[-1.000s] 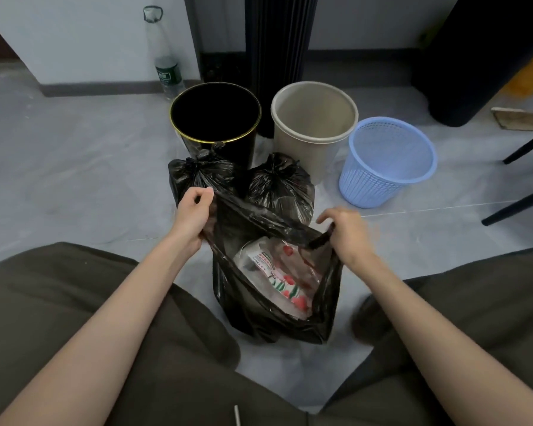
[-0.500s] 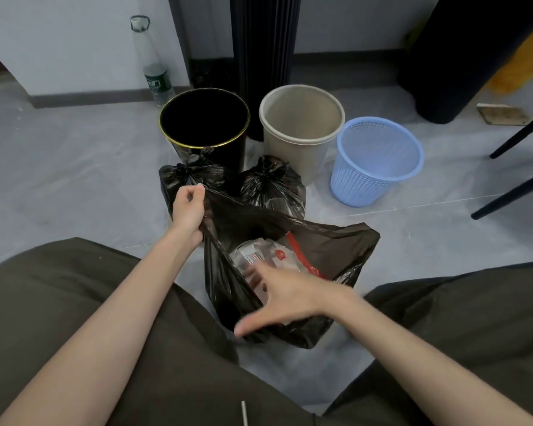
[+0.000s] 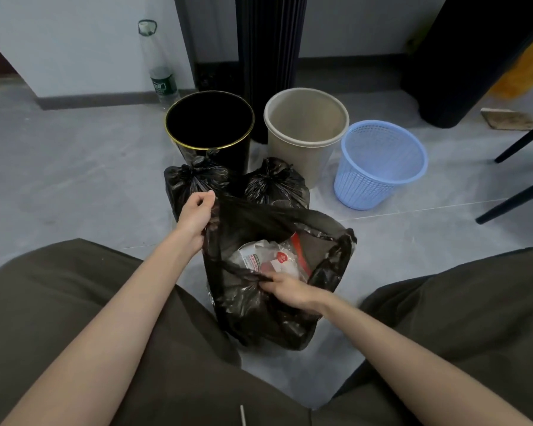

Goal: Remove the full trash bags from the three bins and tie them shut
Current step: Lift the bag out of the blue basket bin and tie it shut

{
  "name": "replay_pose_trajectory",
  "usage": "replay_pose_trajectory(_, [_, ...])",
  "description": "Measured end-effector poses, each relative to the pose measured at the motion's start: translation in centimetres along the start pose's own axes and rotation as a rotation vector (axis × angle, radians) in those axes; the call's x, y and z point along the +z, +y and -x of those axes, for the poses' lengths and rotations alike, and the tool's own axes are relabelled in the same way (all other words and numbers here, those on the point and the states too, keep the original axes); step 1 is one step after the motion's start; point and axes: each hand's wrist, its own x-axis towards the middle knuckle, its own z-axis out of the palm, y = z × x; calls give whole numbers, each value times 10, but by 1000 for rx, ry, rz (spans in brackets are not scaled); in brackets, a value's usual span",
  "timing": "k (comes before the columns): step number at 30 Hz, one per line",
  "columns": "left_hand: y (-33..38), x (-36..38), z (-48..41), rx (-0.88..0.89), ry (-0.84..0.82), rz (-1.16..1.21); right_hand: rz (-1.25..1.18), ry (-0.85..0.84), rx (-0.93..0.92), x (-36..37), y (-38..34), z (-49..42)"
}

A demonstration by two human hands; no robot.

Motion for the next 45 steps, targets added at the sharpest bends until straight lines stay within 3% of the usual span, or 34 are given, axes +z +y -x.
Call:
replay_pose_trajectory(7, [-2, -7, -4, -54, 64, 127, 126, -179, 127, 25, 10, -22])
replay_pose_trajectory(12, [-7, -9, -8, -73, 36, 123, 421, -239, 126, 31, 13, -44])
replay_pose_trajectory(22, [-12, -25, -20, -147, -231, -29, 741, -309, 134, 38, 39, -88])
replay_pose_trajectory(27, [-12, -25, -20, -125, -173, -65, 649, -317, 67, 30, 29, -88])
replay_pose_trajectory(38, [-6, -25, -15, -128, -50, 40, -118, -142, -153, -46, -31, -48])
replay_pose_trajectory(40, [-4, -24, -11, -137, -57, 83, -78, -176, -157, -48, -35, -38])
replay_pose_trajectory(43, [1, -20, -4, -160, -76, 158, 202, -307, -96, -23, -25, -32])
replay_pose_trajectory(45, [4, -19, -1, -209, -116, 210, 270, -272, -85, -1, -14, -32])
